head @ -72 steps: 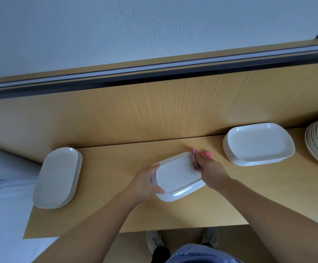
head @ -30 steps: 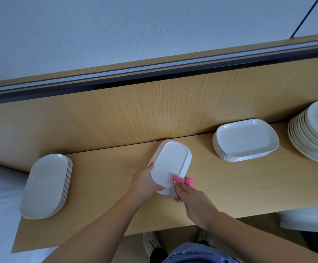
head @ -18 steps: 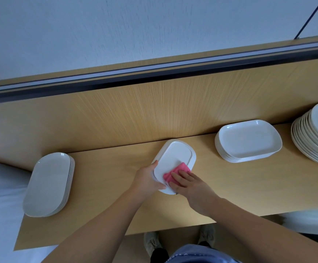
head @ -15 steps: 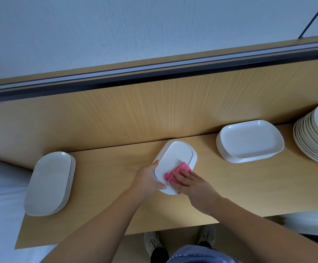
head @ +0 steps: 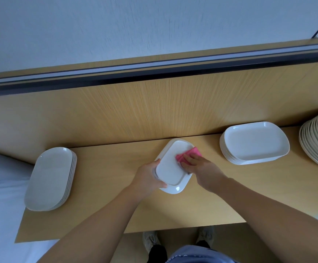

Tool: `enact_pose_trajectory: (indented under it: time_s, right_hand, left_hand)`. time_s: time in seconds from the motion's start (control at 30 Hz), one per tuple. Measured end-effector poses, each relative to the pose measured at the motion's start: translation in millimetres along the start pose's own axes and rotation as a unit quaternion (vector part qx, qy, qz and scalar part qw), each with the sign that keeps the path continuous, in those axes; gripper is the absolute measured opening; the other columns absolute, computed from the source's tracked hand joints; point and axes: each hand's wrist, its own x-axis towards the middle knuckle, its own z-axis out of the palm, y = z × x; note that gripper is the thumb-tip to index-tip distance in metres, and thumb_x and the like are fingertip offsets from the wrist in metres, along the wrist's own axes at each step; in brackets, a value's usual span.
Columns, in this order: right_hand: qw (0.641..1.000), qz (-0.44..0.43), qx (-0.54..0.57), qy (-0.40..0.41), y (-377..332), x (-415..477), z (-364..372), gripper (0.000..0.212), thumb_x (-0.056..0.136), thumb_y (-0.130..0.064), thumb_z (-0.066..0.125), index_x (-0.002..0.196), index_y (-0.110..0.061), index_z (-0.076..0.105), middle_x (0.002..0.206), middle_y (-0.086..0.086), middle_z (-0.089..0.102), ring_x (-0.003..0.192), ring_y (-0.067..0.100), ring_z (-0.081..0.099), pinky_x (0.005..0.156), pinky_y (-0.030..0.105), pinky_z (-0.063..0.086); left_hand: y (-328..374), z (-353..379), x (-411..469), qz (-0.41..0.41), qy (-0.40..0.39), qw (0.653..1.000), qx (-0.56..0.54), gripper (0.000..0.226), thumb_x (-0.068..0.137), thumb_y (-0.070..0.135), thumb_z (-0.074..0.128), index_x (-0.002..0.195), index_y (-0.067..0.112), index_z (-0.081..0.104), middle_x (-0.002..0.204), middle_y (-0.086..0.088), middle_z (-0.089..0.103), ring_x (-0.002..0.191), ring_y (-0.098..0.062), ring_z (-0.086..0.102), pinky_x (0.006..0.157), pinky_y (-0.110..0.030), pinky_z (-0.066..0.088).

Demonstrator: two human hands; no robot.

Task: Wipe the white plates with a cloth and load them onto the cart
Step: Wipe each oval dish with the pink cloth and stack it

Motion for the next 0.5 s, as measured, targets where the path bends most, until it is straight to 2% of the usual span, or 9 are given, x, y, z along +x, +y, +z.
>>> enact_pose_trajectory:
  time_s: [0.07,0.1,0.17,0.27,0.4,0.5]
  right_hand:
    - [0.997,-0.057,-0.043,-0.022,-10,-9,7,0.071,0.054,0.005,0.080,0.121,-0.014,0.066,0.121,0.006,0.067,0.112,0.032,0.063,0.093,0.044,0.052]
    - [0.995,-0.079,-0.050,-0.028,-17,-12,7,0.071,0.055,0.002,0.082,0.122,-0.014,0.065,0.123,0.006,0.066,0.114,0.032,0.062,0.097,0.046,0.050]
    - [0.992,-0.092,-0.067,-0.046,-29,-13,8,0.072,0.055,-0.003,0.084,0.123,-0.016,0.064,0.126,0.006,0.065,0.118,0.031,0.060,0.101,0.048,0.046]
    - [0.991,-0.088,-0.083,-0.052,-38,-5,11,0.073,0.055,-0.006,0.085,0.124,-0.018,0.065,0.128,0.005,0.064,0.118,0.032,0.060,0.103,0.046,0.038]
    - [0.992,-0.098,-0.067,-0.049,-41,6,11,0.067,0.065,-0.001,0.079,0.128,-0.013,0.062,0.135,0.011,0.058,0.123,0.037,0.055,0.106,0.048,0.031]
    - [0.993,-0.091,-0.047,-0.064,-43,14,8,0.062,0.080,0.003,0.063,0.140,-0.011,0.050,0.149,0.014,0.042,0.136,0.039,0.039,0.115,0.049,0.022]
  left_hand:
    - [-2,-1,3,0.010,-0.003,1.000,-0.003,0.087,0.059,0.005,0.088,0.137,0.016,0.053,0.124,0.015,0.055,0.111,0.002,0.049,0.081,0.000,0.037]
    - [-3,-1,4,0.010,-0.003,1.000,-0.001,0.082,0.058,0.004,0.088,0.133,0.016,0.056,0.119,0.015,0.057,0.107,0.001,0.051,0.078,0.000,0.038]
    - [-2,0,6,0.009,-0.003,1.000,0.010,0.077,0.057,0.004,0.088,0.128,0.016,0.060,0.112,0.017,0.058,0.104,-0.002,0.055,0.082,-0.010,0.044]
    - [-1,2,10,0.009,-0.011,0.999,0.029,0.087,0.055,0.012,0.089,0.136,0.018,0.055,0.121,0.009,0.064,0.113,-0.010,0.059,0.095,-0.026,0.049]
    - [2,2,11,-0.002,-0.010,0.999,0.043,0.098,0.060,0.013,0.089,0.146,0.015,0.041,0.136,0.003,0.055,0.124,-0.014,0.053,0.102,-0.027,0.045]
    - [3,4,12,-0.009,-0.013,0.999,0.039,0.103,0.060,0.014,0.090,0.148,0.013,0.036,0.142,0.001,0.050,0.128,-0.012,0.050,0.104,-0.022,0.040]
